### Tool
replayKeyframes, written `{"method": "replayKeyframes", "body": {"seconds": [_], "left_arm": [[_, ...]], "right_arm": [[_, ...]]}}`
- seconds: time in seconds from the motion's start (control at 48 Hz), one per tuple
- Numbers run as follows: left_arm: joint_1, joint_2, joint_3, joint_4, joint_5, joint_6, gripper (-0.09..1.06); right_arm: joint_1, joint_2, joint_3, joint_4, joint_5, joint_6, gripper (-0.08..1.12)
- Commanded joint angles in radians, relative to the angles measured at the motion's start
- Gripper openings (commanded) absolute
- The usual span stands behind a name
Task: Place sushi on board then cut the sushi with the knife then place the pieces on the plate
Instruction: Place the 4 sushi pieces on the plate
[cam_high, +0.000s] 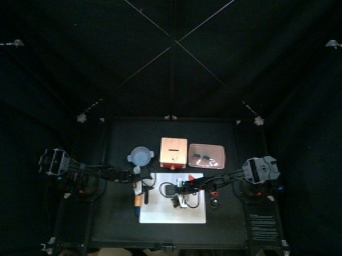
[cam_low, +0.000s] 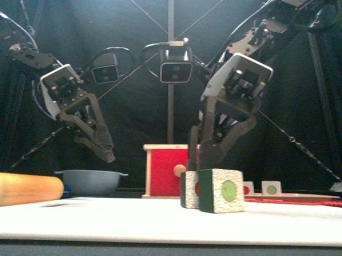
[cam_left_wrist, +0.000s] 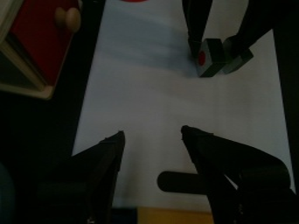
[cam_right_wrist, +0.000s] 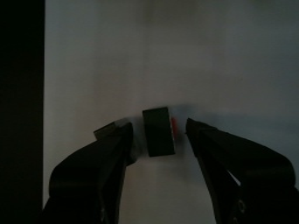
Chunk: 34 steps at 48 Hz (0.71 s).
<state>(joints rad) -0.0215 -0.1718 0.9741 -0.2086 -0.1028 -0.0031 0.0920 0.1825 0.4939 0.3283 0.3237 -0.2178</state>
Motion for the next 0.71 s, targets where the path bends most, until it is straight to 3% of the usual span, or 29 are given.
{"method": "replayKeyframes", "body": {"seconds": [0.021, 0.292, 0.542, 0.708], "left_arm": [[-0.002, -0.008, -0.006, 0.000, -0.003, 0.002, 0.90], [-0.002, -0.008, -0.003, 0.000, -0.003, 0.000, 0.90], [-0.002, -0.008, -0.002, -0.002, -0.003, 0.000, 0.90], [-0.002, -0.008, -0.002, -0.002, -0.003, 0.000, 0.90]], "right_arm": [[-0.003, -0.025, -0.017, 0.006, -0.003, -0.002, 0.82], [-0.003, -0.021, -0.023, 0.000, 0.015, -0.003, 0.76], [-0.006, -0.031, -0.021, 0.000, 0.037, -0.003, 0.58], [-0.040, -0.098, -0.006, -0.011, 0.077, 0.000, 0.58]]}}
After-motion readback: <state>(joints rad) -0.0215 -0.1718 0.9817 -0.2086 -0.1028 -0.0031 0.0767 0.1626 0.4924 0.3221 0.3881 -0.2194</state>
